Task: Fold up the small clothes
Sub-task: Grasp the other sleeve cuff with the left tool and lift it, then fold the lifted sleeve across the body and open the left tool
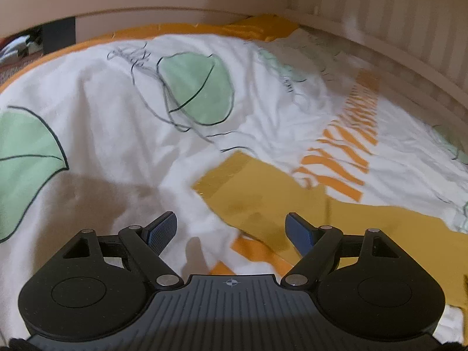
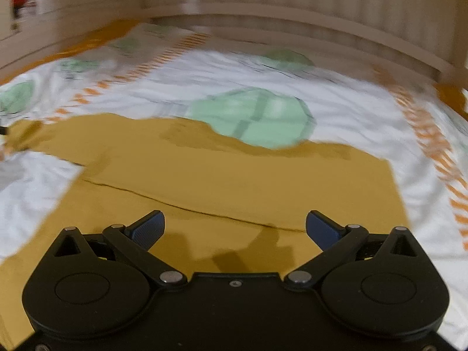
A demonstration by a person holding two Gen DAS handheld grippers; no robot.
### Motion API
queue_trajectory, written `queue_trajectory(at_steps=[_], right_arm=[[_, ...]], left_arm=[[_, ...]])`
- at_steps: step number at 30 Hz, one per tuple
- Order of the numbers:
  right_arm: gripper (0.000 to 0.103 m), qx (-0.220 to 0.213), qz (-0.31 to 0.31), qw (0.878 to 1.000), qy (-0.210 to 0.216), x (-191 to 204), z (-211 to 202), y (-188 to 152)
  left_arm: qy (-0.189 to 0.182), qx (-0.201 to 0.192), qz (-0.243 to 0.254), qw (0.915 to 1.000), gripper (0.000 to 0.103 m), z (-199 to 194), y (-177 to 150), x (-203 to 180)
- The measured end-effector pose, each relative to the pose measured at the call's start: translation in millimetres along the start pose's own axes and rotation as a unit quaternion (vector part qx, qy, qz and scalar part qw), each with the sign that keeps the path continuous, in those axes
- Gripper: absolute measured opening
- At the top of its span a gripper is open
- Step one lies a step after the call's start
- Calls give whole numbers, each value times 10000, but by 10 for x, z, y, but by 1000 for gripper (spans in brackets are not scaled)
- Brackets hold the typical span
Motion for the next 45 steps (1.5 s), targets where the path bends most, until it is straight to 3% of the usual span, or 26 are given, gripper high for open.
queue_trajectory(at_steps=[5,13,14,16,19,24,29,36,41,45], right_arm=[[102,128,-41,9991,407,314,49,-44],[102,479,-28,9968,642,499,143,-258],[102,505,-24,9966,654,518,146,-275],[102,540,-20,9962,688,528,139,-307],[102,561,-4,9958,725,512,124,-320],[102,512,144,9958,750,425,74,-308],[102,430,286,9957,770,284,-36,-313],[102,191,600,9954,726,-67,-264,-328],[102,-148,867,9947,527,-330,-382,-303],[102,-269,1154,9913,564,-499,-410,-287]], left_arm=[[-76,50,-140,9999,81,213,-25,63],[-195,-137,98,9997,80,381,80,-6],[-223,-191,69,9995,77,386,90,1],[-140,-266,55,9995,21,389,110,10],[-62,-197,-52,9998,7,372,169,32],[-348,-376,-266,9983,7,77,359,-138],[-817,-994,192,9915,7,-506,712,-729],[-1955,-1575,836,9644,7,-1378,1059,-1945],[-2757,-1611,1230,9396,7,-1779,985,-2962],[-3192,-1335,1565,9251,8,-1853,704,-3775]])
Point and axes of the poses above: each gripper's, at about its wrist camera, not at the fingertips, and z roughly the way its jaws point, x to its left, y to its top, the point moved 3 cm from there along z, roughly the way its jaws point, and after that the axes turned 13 degrees about z, right-handed, at the moved point
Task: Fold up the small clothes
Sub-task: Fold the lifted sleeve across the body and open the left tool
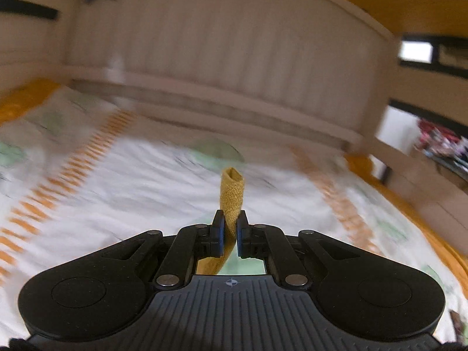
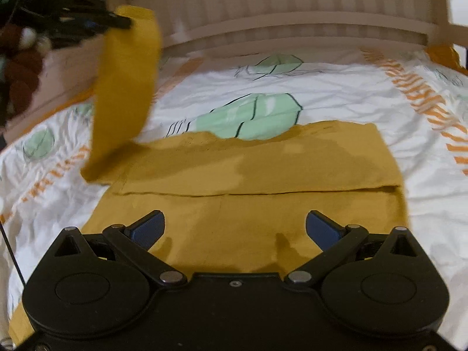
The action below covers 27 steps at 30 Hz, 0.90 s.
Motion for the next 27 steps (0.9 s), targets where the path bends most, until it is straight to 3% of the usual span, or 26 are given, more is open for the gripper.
queue_trajectory(at_steps=[3,6,7,10,13,16,21,27], right_arm=[[102,-25,179,9998,-66,-129,16,16],[102,3,302,9993,-216,-252,43,34],[102,25,376,9990,-242,-292,50,42],[102,22,569,9979,-300,-379,47,69],[102,-14,641,9973,-359,-424,53,99],[102,3,666,9970,-389,-456,52,66],[102,100,564,9971,-501,-435,106,-8],[102,340,322,9962,-735,-408,217,-131]], left_arm=[[-148,342,198,9991,10,367,-191,-363],[-420,838,331,9950,25,665,-426,-637],[-494,945,357,9937,25,729,-492,-682],[-639,1064,559,9907,25,724,-633,-820],[-629,917,821,9904,27,553,-661,-861],[-361,803,900,9920,35,410,-731,-761],[366,976,412,9937,36,202,-1055,-229],[1120,1490,-169,9823,36,105,-1496,462]])
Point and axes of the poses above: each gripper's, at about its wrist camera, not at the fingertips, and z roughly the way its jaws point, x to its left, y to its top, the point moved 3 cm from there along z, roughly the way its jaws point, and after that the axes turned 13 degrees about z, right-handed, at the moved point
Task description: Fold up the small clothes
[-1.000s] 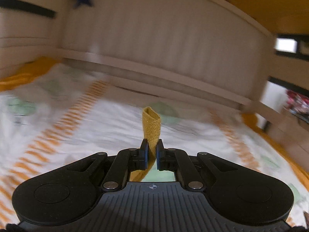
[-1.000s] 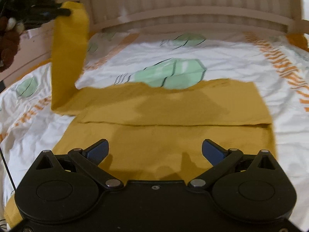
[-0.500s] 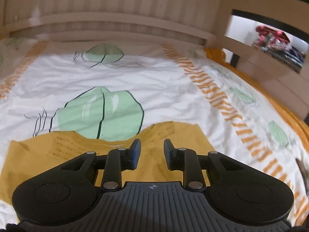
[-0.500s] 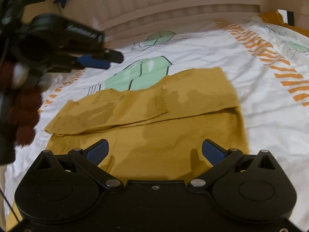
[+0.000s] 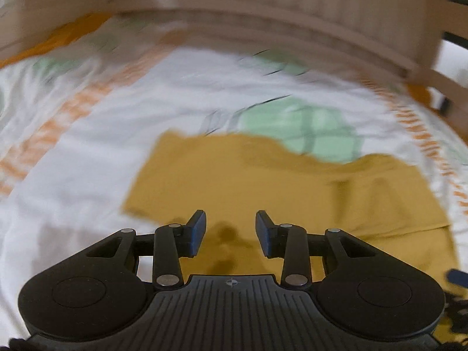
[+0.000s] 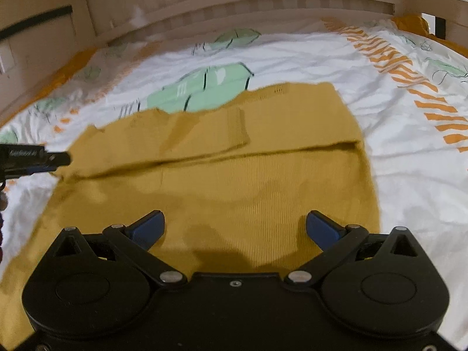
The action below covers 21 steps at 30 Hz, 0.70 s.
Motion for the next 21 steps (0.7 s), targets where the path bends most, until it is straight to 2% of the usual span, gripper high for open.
queue_trajectory(at_steps=[3,6,11,21], right_arm=[[103,81,-178,9997,-143,41,54,-57],[103,116,-365,9989,-265,81,83,-103],[103,129,-526,9978,-387,106,121,-143],[103,180,-486,9980,-355,91,120,-138]], left_arm=[[111,159,-227,9996,36,68,-140,221],[85,193,-301,9993,36,144,-223,284],[105,-39,-173,9998,38,141,-279,253],[54,-288,-567,9980,39,235,-432,380]])
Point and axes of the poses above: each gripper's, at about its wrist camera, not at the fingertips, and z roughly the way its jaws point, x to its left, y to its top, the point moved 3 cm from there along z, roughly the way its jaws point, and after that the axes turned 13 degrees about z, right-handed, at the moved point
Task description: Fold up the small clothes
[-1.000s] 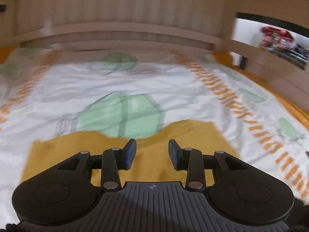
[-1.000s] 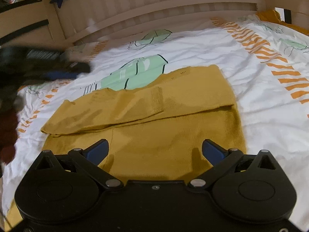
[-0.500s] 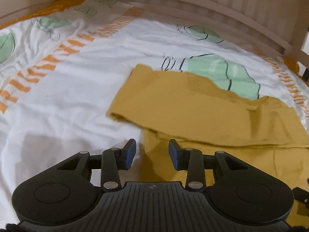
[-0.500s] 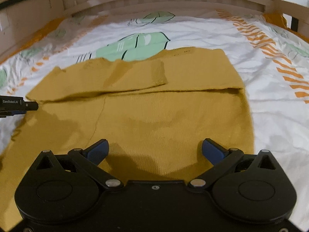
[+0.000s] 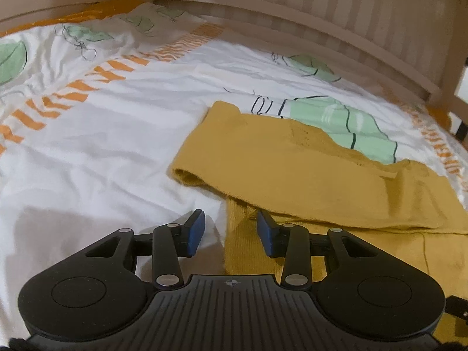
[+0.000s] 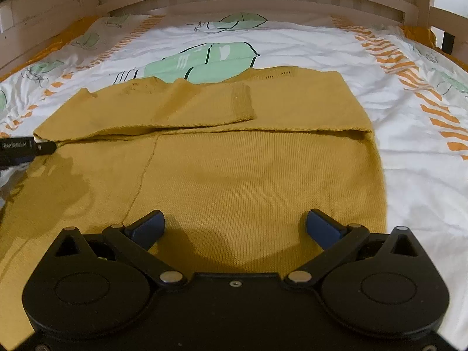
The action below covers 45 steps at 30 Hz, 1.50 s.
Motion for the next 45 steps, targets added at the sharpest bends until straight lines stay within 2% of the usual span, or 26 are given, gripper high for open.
queue_trajectory(at_steps=[2,3,4,5,6,8,10,13,15,22,28,29,31,32,34,39,42,45], right_arm=[[103,52,51,10000,39,-3,-21,37],[99,65,111,9999,74,-1,-33,64],[94,42,218,9996,155,-3,-55,100],[84,-13,365,9989,288,-5,-84,149],[78,-59,491,9980,403,-12,-108,197],[77,-197,650,9960,576,19,-140,338],[77,-307,556,9961,611,80,-117,486],[65,-394,447,9956,724,148,22,730],[52,-287,542,9950,783,147,182,846],[51,-163,531,9973,490,98,536,953],[53,61,677,9956,649,48,689,932],[48,80,704,9951,691,49,707,931],[16,111,770,9940,774,61,718,938],[13,160,838,9926,860,71,713,942],[13,140,915,9909,978,107,639,977],[13,-398,745,9870,1367,168,100,1205],[13,-737,622,9882,1193,34,-177,1351],[13,-828,618,9921,710,-203,-201,1418]], left_arm=[[-27,-29,-28,10000,39,-6,-10,12],[-21,-22,-17,10000,39,-9,-8,8],[-1,-17,16,10000,39,-10,-7,-3],[27,-19,57,10000,39,-11,-7,-16],[62,-31,107,9999,39,-13,-8,-30],[116,-50,171,9998,39,-17,-15,-53],[150,-58,217,9996,39,-16,-18,-64],[171,-85,241,9995,39,-20,-30,-71],[185,-98,252,9995,39,-20,-33,-74],[175,-110,242,9995,39,-19,-41,-72],[134,-127,188,9997,39,-24,-41,-50],[135,-126,189,9996,39,-24,-41,-50],[135,-126,189,9997,39,-24,-41,-49],[134,-126,188,9997,39,-25,-42,-49],[131,-127,184,9997,39,-24,-41,-49],[144,-123,185,9996,39,-25,-42,-49],[139,-126,178,9997,39,-25,-41,-49],[143,-125,186,9996,39,-24,-40,-50]])
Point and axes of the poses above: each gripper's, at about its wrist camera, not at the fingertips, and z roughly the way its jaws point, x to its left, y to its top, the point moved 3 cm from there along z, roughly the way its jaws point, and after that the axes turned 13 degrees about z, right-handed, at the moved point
